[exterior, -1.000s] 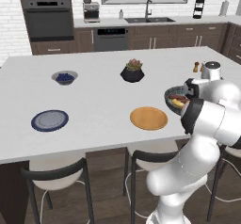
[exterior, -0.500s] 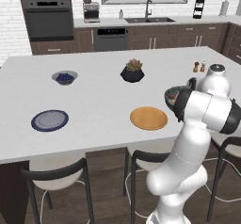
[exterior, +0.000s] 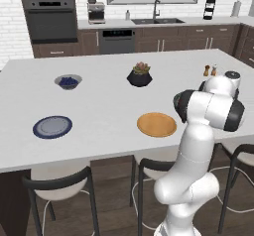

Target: Place one bun and one sausage from the bowl on each plate.

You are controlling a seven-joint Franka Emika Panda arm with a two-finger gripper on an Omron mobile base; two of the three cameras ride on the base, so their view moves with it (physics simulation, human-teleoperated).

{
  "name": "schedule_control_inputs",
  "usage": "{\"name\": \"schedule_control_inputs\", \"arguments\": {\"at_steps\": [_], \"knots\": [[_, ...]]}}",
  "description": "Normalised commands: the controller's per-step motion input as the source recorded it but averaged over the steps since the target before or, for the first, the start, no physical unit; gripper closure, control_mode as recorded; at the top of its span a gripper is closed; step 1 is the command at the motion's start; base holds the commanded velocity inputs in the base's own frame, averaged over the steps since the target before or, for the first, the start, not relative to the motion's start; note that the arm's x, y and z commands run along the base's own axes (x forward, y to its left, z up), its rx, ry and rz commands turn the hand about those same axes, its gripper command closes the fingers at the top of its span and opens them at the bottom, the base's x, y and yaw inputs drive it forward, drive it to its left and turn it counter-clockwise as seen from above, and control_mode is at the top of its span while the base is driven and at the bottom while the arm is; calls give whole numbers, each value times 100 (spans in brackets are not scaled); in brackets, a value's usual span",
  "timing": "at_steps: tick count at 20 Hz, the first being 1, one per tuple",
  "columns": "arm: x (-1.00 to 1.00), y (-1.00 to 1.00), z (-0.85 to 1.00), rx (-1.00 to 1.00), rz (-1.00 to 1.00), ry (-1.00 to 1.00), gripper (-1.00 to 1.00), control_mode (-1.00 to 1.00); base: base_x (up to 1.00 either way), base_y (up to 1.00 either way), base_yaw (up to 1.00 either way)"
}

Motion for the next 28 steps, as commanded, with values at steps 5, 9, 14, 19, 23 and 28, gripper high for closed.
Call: {"name": "schedule_control_inputs", "arguments": {"at_steps": [5, 9, 14, 19, 23, 28], "knots": [[27, -3, -1, 0, 0, 0, -100, -100, 0, 0, 0], [53, -12, 0, 0, 0, 3, -100, -100, 0, 0, 0], [62, -15, -2, 0, 0, 6, -100, -100, 0, 0, 0], [39, -7, -20, -1, 8, 14, -100, -100, 0, 0, 0], [-2, 0, -14, -4, 10, 10, -100, -100, 0, 0, 0], [-40, 16, -27, -9, 3, 0, -100, -100, 0, 0, 0]]}}
